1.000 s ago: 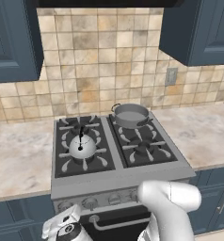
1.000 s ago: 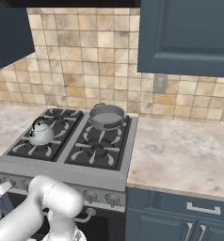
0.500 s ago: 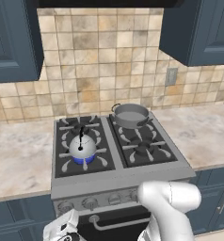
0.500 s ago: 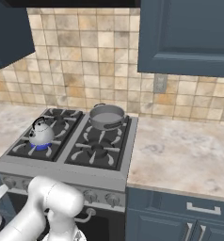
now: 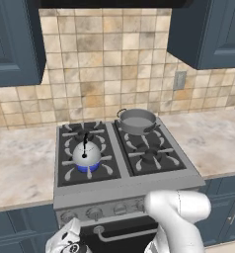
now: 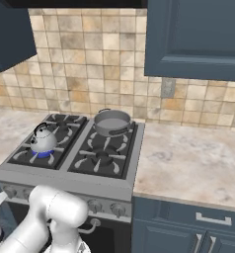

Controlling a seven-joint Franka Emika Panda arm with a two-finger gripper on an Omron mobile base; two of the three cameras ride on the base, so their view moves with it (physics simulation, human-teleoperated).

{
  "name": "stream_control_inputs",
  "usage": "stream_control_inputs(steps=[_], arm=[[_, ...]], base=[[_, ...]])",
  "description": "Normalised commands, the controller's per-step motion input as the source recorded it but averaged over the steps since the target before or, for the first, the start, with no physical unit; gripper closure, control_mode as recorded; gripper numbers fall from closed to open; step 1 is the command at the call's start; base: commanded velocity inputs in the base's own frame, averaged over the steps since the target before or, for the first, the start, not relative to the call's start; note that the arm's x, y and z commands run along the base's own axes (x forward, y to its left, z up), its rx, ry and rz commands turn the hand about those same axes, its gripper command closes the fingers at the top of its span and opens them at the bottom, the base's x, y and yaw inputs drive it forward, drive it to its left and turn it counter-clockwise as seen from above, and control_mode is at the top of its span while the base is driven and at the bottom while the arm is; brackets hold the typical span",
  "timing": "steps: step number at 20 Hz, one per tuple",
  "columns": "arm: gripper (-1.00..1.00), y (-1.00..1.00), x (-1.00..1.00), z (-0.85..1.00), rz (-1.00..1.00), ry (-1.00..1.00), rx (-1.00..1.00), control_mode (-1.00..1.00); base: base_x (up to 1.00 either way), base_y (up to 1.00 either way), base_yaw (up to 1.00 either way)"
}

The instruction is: Pick the kettle from the counter and place it on a stove burner. Then turn the burner on.

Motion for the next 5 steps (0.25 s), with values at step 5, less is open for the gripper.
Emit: stream_control_inputs(steps=[5], arm=[[1.00, 0.31, 0.08, -0.52, 0.45, 0.41, -0.26, -1.00]], base=[[0.00, 0.00, 0.00]])
